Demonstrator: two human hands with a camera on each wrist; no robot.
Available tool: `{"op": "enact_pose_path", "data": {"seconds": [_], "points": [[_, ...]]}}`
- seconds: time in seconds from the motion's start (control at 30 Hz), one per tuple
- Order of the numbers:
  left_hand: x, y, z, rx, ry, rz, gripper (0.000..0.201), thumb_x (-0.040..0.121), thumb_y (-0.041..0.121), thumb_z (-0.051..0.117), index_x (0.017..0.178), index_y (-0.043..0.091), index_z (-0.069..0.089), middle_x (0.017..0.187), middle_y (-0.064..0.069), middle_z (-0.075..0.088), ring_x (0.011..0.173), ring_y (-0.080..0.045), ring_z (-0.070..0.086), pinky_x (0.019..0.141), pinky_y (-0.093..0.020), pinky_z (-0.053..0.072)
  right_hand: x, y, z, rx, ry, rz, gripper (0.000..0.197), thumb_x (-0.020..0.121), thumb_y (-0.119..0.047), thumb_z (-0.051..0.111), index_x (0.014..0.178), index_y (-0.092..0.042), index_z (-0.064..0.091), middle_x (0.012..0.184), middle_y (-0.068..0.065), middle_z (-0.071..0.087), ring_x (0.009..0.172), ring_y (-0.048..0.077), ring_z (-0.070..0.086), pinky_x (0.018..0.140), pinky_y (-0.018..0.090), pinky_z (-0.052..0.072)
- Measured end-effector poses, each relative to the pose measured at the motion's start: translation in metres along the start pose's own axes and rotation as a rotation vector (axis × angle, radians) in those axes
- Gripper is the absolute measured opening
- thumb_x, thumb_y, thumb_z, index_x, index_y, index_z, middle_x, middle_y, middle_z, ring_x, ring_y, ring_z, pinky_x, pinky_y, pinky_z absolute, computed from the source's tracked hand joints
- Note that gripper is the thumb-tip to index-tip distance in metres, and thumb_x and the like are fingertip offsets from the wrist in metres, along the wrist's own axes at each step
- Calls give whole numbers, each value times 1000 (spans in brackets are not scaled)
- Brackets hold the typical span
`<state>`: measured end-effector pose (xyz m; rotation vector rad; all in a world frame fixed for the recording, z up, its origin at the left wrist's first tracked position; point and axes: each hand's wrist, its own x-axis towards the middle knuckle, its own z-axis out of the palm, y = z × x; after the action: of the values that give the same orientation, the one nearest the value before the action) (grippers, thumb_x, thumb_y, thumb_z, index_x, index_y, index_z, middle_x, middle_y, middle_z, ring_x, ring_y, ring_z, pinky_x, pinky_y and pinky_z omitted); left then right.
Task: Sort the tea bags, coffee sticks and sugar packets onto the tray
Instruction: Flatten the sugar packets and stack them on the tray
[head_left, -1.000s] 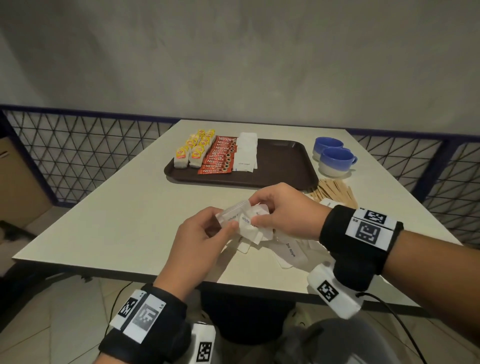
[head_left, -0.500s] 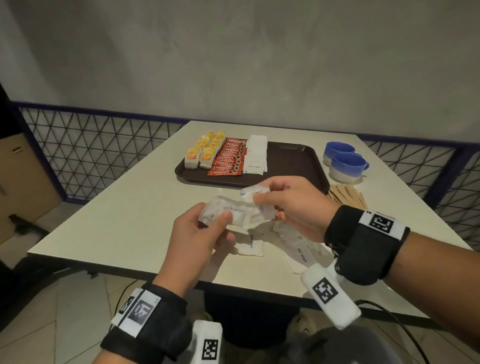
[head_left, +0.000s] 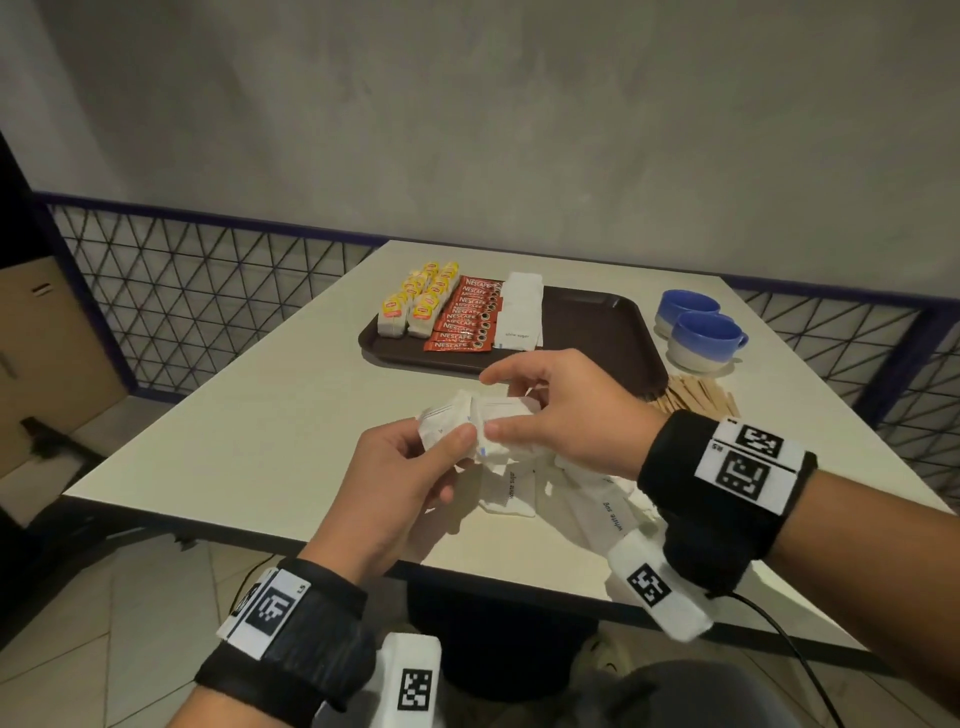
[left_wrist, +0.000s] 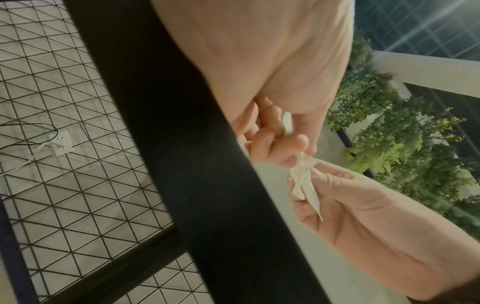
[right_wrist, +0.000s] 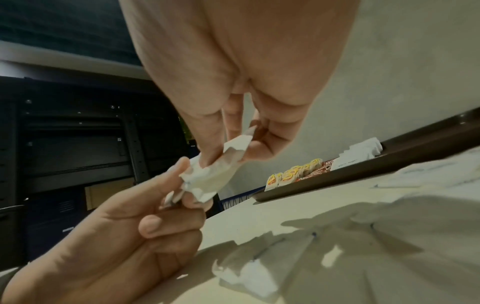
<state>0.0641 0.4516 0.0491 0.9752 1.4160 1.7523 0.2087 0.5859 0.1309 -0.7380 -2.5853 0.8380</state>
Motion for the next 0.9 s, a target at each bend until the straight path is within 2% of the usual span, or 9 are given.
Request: {"op": "enact_pose_path", "data": {"seconds": [0.1,0.17,0.23,0.33,0.43,0.57,0.7,0.8,0.9], "points": [[-2,2,1,44,-33,12,31,81,45,73,69,17,76,55,-10,49,50,-18,41,46,-27,44,0,0,1,32,-52,30,38,86,-43,78,118,-25,73,107,-9,67,95,3,63,80,14,48],[-1,2,2,46,-47,5,32,84,44,70,69,17,77,54,-8,48,51,-19,41,49,-29,45,0,1,2,34,-103,52,30,88,-46,73,105,-21,76,96,-5,71,84,4,65,73,24,54],[0,2,2,12,-77,-13,36,91,43,65,74,14,78,59,-13,50,54,-22,45,55,-37,49,0,4,4,54,-131,82,35,91,-45,71,97,-11,74,89,9,71,72,11,64,67,31,56],[1,1,2,-74,-124,-71,48,105,38,50,83,5,76,62,-16,50,59,-27,48,61,-41,50,-3,6,8,186,-136,148,41,93,-37,70,97,3,65,73,16,64,56,14,64,51,28,57],[1,3,2,-116,-151,-112,47,108,36,46,90,4,77,65,-15,49,63,-27,48,64,-38,47,-6,5,14,270,-110,190,39,95,-34,69,99,4,61,73,18,66,51,18,67,44,30,54],[1,1,1,99,-117,-20,34,96,43,66,90,13,80,74,-8,61,68,-18,52,72,-37,46,-6,4,21,379,-90,239,43,95,-36,69,104,4,57,75,23,68,56,28,69,45,32,54],[2,-2,0,128,-78,-8,21,98,29,70,85,13,78,70,-7,59,70,-21,52,72,-46,50,-6,0,23,401,-100,256,44,95,-38,68,106,3,57,75,18,67,55,29,67,46,33,56],[2,-1,1,45,-50,-42,20,99,22,67,88,10,79,71,-13,57,68,-22,52,67,-46,57,-5,-2,17,429,-118,239,31,97,-25,68,110,3,61,92,26,71,59,30,68,49,34,59],[-1,-1,2,55,-34,-24,19,98,22,67,89,16,81,67,-9,58,65,-18,53,64,-42,57,-3,-1,9,408,-134,209,17,94,-9,69,110,-3,67,101,18,74,76,42,72,59,36,63]]}}
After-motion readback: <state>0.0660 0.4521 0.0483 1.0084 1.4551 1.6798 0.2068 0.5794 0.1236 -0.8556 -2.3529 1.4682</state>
